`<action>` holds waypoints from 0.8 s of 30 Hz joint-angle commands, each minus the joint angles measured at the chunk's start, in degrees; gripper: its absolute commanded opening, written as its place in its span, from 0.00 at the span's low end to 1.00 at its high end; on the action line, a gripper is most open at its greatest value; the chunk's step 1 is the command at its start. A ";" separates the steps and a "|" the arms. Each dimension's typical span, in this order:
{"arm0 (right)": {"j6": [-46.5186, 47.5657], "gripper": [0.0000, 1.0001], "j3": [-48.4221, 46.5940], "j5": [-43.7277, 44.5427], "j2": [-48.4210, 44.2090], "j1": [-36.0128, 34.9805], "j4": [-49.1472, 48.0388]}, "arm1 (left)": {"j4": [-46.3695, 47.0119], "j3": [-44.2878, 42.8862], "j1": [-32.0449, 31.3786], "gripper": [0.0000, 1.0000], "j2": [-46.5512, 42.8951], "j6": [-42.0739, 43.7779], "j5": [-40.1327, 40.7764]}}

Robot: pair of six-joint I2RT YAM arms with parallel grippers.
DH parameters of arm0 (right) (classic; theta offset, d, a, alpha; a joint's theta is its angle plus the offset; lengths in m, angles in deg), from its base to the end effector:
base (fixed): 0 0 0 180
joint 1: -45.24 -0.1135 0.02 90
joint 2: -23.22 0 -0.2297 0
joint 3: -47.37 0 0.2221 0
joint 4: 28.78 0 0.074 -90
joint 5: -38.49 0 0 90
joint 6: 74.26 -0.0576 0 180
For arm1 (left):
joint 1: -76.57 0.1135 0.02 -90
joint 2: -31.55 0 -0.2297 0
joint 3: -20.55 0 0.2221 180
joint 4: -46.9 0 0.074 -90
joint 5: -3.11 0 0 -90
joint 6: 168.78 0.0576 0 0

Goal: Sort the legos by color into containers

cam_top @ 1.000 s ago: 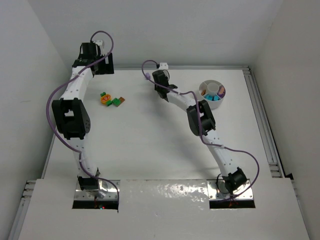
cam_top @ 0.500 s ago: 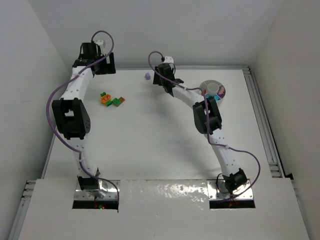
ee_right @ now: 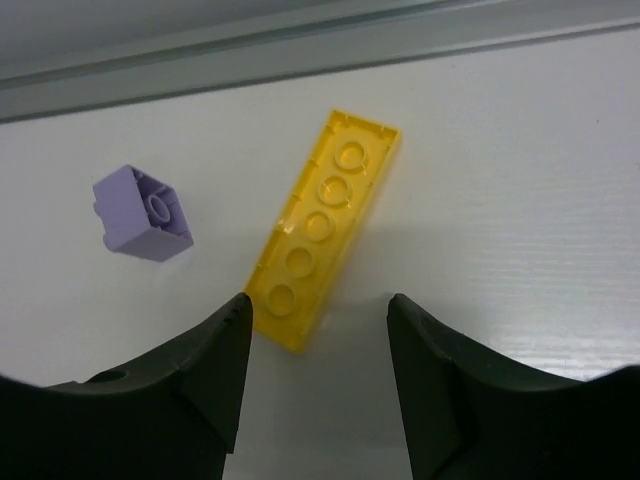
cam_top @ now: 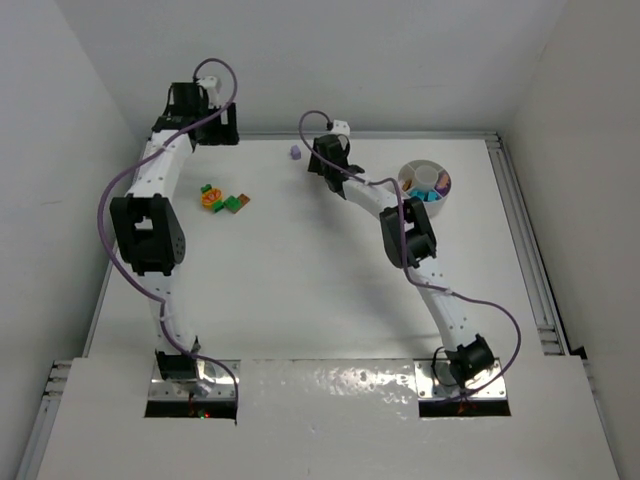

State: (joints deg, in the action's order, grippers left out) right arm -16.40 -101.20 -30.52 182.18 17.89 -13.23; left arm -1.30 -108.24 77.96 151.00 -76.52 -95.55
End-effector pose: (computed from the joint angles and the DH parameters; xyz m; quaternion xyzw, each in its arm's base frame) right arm 0.5138 0.2425 0.1000 0.1314 0.8288 0.1247 0.5294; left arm 0.4541 0.0023 0.2674 0.0394 0.8992 -0.0544 0.4323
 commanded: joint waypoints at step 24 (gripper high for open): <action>13.59 0.59 47.37 4.67 -62.00 9.07 5.48 | 16.62 -23.90 -23.00 0.88 29.07 -1.73 6.03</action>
State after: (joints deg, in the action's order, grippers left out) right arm -6.56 -56.37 -28.25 123.56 27.28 -9.86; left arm 10.30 -129.03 55.08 179.64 -76.54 -91.42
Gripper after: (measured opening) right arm 0.589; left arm 0.892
